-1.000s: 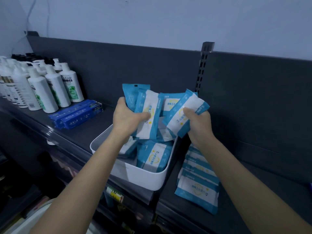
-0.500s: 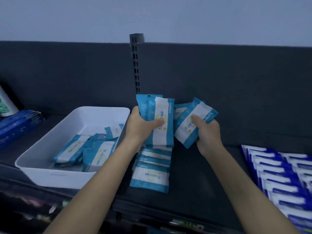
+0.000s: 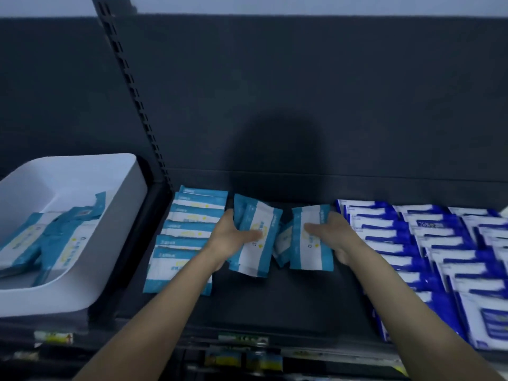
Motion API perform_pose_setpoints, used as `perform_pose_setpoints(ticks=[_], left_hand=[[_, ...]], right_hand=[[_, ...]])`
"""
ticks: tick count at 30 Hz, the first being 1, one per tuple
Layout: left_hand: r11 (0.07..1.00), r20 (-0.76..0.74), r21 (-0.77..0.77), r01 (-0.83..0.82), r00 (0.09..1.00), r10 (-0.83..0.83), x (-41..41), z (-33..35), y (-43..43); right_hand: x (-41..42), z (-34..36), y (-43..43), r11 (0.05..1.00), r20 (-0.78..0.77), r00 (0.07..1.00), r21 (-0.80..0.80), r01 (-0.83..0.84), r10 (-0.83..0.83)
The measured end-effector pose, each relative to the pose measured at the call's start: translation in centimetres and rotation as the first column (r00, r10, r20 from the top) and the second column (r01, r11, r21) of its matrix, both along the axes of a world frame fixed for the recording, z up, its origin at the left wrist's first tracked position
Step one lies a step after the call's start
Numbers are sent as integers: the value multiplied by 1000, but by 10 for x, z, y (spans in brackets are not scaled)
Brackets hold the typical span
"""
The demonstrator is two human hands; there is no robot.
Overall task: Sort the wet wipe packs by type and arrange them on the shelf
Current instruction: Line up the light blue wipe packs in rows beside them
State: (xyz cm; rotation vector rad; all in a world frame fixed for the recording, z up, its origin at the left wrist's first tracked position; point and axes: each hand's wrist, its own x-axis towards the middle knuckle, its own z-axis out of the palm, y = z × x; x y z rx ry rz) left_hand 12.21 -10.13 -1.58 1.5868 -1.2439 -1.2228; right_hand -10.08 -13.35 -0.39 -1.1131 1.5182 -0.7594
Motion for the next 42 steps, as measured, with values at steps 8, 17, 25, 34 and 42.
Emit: perform_pose_setpoints(ticks=[8, 17, 25, 34, 42], left_hand=[[995, 53, -42, 86, 995, -84, -9, -2, -16], [982, 3, 86, 170, 985, -171, -7, -5, -20], [995, 83, 88, 44, 995, -51, -20, -14, -17], [991, 228, 28, 134, 964, -136, -9, -14, -17], [972, 477, -188, 140, 878, -34, -12, -10, -27]], right_hand=[[-7, -17, -20, 982, -401, 915, -150, -116, 47], [-9, -12, -12, 958, -509, 841, -98, -268, 183], [23, -1, 22, 971, -624, 750, 67, -231, 221], [51, -8, 45, 993, -355, 934, -101, -65, 25], [22, -15, 46, 974, 37, 979, -97, 205, -203]])
